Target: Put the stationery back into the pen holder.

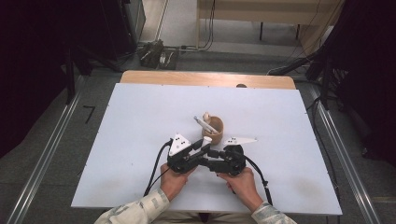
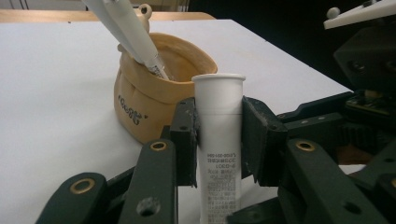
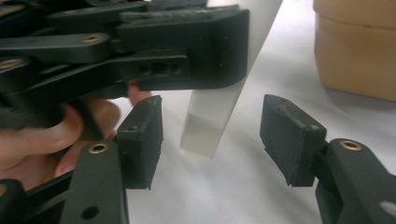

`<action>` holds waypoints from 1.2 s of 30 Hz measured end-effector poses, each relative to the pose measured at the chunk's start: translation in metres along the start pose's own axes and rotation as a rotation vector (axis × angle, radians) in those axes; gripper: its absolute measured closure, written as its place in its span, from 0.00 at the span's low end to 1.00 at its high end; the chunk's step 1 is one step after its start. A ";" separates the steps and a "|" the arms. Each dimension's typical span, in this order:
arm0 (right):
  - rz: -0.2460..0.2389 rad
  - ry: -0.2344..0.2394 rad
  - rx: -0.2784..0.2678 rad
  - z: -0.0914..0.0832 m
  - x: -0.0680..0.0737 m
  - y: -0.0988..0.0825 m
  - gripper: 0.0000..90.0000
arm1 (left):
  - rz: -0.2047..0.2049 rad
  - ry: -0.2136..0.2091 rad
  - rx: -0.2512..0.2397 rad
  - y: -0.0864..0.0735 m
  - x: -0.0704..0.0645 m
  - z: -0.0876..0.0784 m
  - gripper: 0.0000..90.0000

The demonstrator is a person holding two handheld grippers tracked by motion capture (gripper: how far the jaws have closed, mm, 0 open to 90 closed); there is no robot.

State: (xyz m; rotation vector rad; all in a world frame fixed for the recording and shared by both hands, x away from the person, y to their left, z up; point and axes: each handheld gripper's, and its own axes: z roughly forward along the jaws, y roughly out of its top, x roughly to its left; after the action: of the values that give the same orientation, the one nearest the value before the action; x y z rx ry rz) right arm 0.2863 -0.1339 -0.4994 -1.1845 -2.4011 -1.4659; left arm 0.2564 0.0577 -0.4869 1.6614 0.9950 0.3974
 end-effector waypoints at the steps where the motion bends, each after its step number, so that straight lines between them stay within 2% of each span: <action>1: 0.010 0.001 -0.001 0.001 0.000 0.000 0.45 | 0.004 0.005 -0.001 0.000 -0.001 0.000 0.76; 7: 0.017 -0.004 -0.014 0.005 0.001 0.002 0.55 | 0.022 0.013 -0.016 -0.001 -0.006 0.001 0.76; 10: 0.019 -0.021 -0.016 0.007 0.001 0.001 0.70 | 0.042 0.021 -0.022 -0.002 -0.010 0.001 0.76; 12: 0.026 -0.023 -0.023 0.008 0.000 0.001 0.75 | 0.055 0.028 -0.030 -0.002 -0.012 0.001 0.76; 22: 0.029 0.004 -0.022 0.006 -0.002 0.001 0.76 | 0.063 0.026 -0.027 -0.001 -0.013 0.000 0.74; 24: 0.024 0.002 -0.026 0.006 -0.002 0.001 0.76 | 0.060 0.027 -0.022 -0.001 -0.011 -0.001 0.70; 27: 0.025 0.000 -0.033 0.003 -0.003 0.002 0.76 | 0.046 0.026 -0.026 -0.001 -0.009 -0.002 0.61; 30: 0.012 -0.011 -0.037 0.001 -0.004 0.003 0.76 | 0.043 0.024 -0.037 0.001 -0.008 -0.006 0.60; 32: 0.010 -0.015 -0.040 -0.001 -0.005 0.003 0.76 | 0.026 0.026 -0.042 0.002 -0.006 -0.009 0.56; 36: 0.003 -0.032 -0.058 -0.005 -0.008 0.005 0.76 | -0.005 0.039 -0.051 0.002 0.001 -0.017 0.56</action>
State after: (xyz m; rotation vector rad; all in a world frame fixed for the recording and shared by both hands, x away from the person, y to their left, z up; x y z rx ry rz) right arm 0.2934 -0.1413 -0.4962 -1.2321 -2.3917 -1.5374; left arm 0.2462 0.0687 -0.4792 1.6099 1.0099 0.4502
